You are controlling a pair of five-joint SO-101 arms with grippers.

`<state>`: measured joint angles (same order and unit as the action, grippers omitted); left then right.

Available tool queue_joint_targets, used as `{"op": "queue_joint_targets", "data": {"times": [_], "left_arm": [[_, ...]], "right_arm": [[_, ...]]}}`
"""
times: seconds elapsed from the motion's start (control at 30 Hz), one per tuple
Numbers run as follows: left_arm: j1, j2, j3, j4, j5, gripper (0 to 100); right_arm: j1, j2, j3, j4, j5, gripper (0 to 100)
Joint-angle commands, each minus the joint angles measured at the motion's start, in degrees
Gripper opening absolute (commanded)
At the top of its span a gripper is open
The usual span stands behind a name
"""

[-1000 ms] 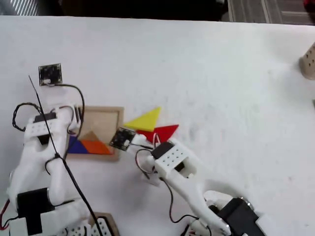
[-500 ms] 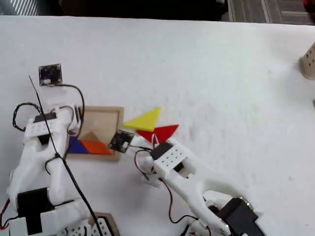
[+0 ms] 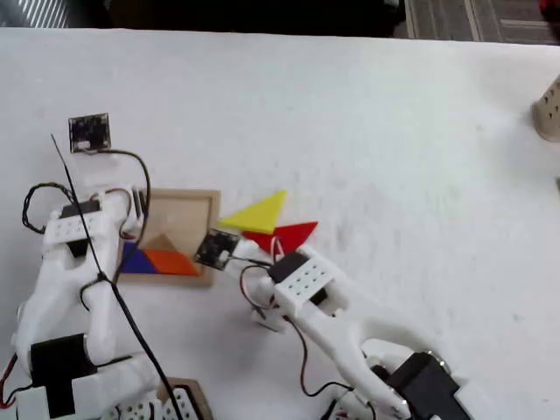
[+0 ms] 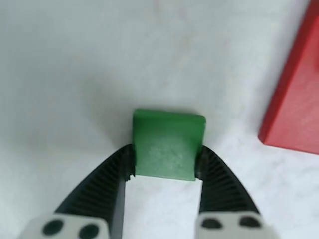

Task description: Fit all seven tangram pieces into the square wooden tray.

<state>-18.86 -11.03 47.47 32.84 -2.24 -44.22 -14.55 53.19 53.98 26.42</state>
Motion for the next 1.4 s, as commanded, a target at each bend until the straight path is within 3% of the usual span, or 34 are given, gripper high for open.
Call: {"op": "queue_joint_targets", "data": {"times": [0.0, 0.4, 0.57, 0.77, 1.0, 1.17, 1.37], "left_arm": [[-2.33, -0.84, -3.43, -0.79, 1.05, 15], [-12.0, -0.31, -7.21, 0.44, 17.58, 15], [-14.11, -0.31, -7.65, 0.35, 22.95, 15], [-14.81, -0.31, -7.65, 0.35, 22.86, 15], [-14.73, -0.22, -7.21, -1.41, 22.86, 15], [-14.9, -0.22, -7.21, -1.67, 22.95, 15], [-22.11, -0.22, -7.38, -1.14, 23.03, 15]], "right_arm": [[0.84, -0.4, -1.32, 0.13, -1.41, 1.7], [8.13, -6.73, -2.99, 0.75, -1.58, 1.8], [7.08, -7.96, -12.75, 7.34, -2.81, 1.8], [1.36, -3.38, -26.29, 10.51, -7.56, 1.8], [-0.48, 10.24, -36.31, 1.71, -8.35, 1.8], [-2.33, 21.41, -39.38, -12.53, -8.35, 1.8], [-4.26, 34.15, -51.78, -15.25, -8.35, 2.1]]}}
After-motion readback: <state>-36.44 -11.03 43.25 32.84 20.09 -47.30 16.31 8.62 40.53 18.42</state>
